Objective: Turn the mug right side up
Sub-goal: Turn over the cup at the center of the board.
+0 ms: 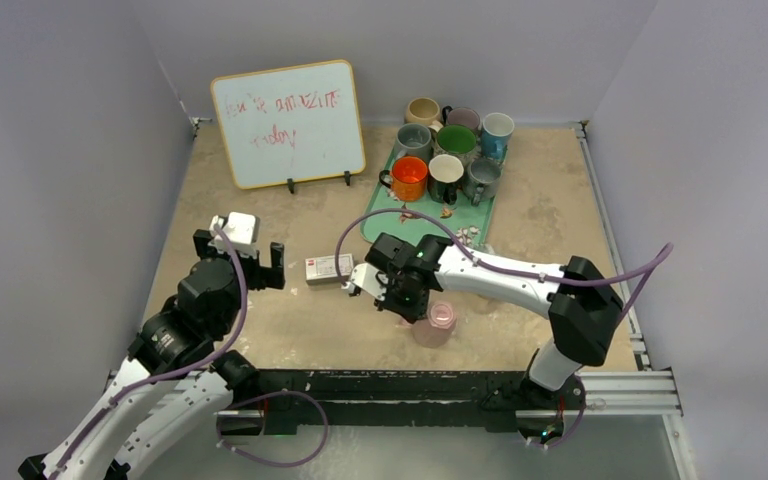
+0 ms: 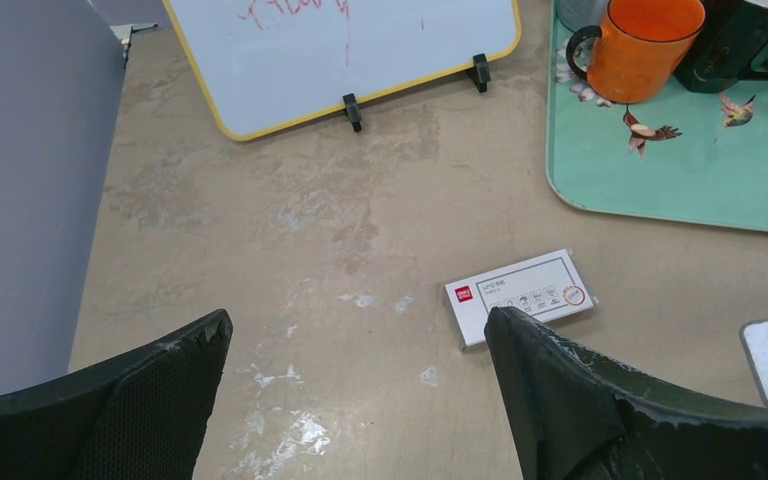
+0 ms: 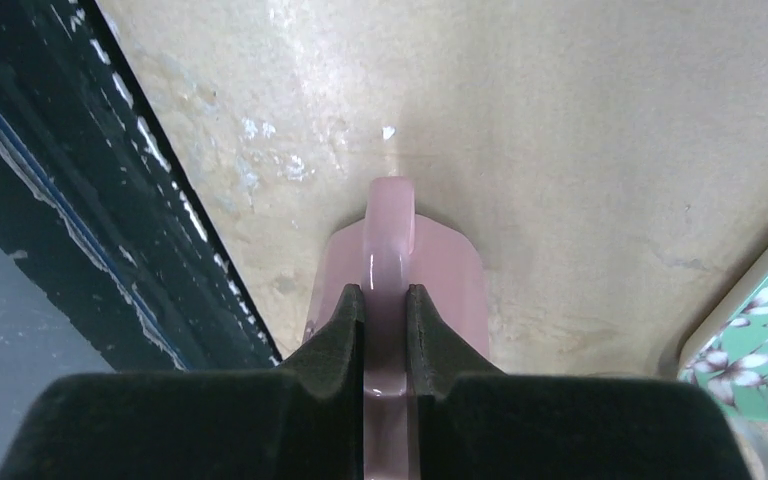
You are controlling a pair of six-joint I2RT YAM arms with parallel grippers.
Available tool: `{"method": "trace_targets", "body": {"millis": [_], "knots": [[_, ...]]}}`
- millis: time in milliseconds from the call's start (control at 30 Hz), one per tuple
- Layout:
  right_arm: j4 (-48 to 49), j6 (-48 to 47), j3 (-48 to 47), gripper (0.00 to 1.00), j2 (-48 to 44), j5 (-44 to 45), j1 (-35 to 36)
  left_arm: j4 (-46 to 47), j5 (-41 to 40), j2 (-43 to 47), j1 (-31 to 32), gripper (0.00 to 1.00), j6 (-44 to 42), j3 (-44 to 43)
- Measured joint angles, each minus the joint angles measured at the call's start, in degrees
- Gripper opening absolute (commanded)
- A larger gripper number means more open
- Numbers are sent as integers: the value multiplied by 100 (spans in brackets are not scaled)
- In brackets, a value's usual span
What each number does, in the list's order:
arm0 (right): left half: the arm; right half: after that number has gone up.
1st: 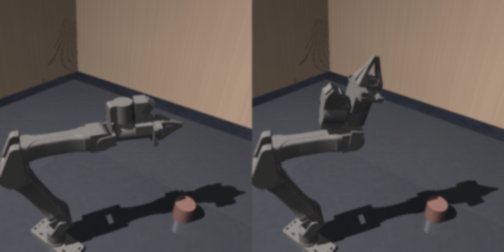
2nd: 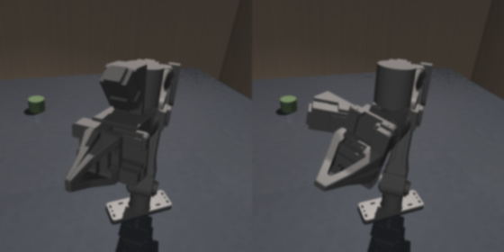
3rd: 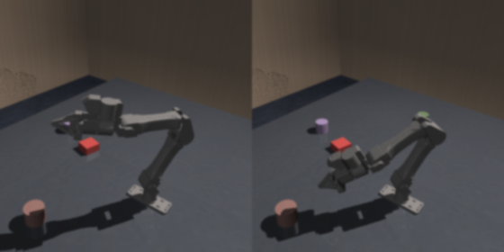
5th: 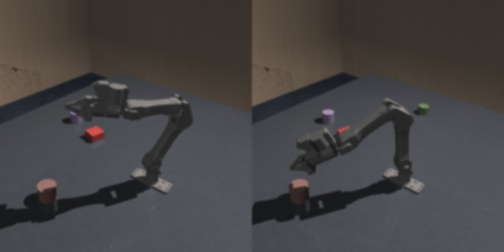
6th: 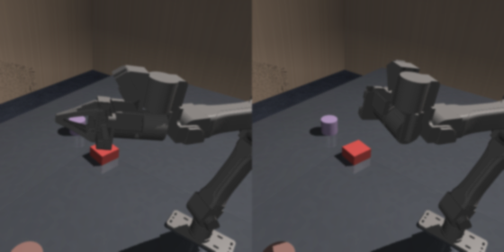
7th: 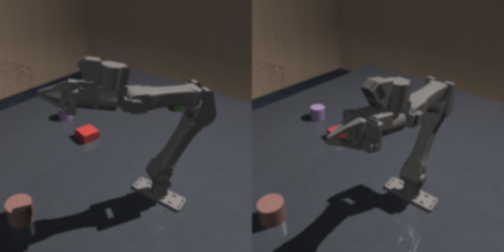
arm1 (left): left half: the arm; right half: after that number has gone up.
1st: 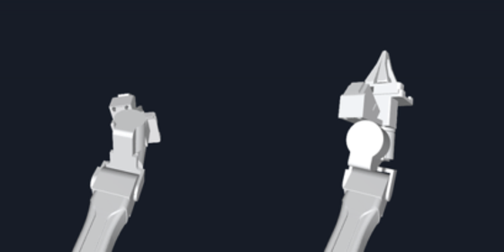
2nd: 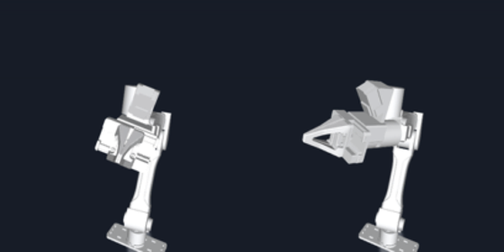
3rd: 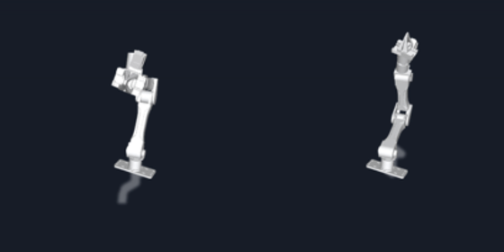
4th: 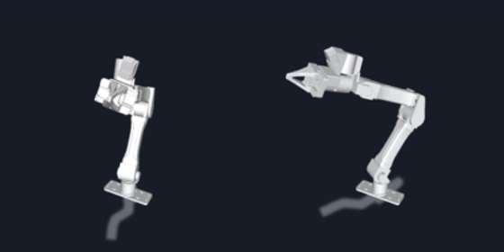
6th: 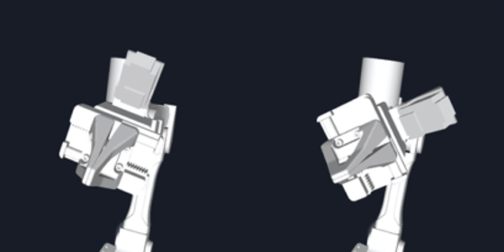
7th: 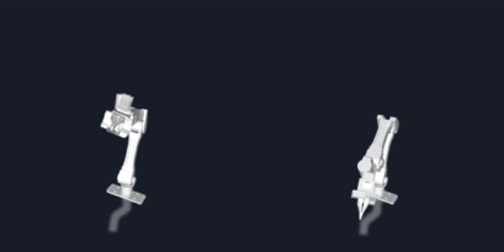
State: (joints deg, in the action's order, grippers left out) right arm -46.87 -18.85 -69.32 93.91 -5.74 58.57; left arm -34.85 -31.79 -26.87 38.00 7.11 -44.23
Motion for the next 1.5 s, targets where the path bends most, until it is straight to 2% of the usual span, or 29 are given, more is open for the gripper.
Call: {"method": "trace_targets", "body": {"millis": [433,633,733,833,1000,1200,1500], "knots": [[177,39,-350,0,400,-254,2,-48,57,-33,0,98,79,0],[249,37,-396,0,293,-299,-90,-68,26,-28,0,98,192,0],[450,37,-273,0,31,-299,-164,-96,-111,2,0,94,535,-2],[719,37,-48,0,-332,-293,-208,-417,-354,46,0,88,1473,-81],[1091,61,243,0,-636,-258,-212,-1550,-439,-13,0,83,4168,-385],[1425,116,442,0,-708,-236,-212,-2378,319,-789,0,80,6601,-413],[1794,315,754,0,-1016,-127,-212,-2004,1705,-1648,0,73,8056,-15]]}}
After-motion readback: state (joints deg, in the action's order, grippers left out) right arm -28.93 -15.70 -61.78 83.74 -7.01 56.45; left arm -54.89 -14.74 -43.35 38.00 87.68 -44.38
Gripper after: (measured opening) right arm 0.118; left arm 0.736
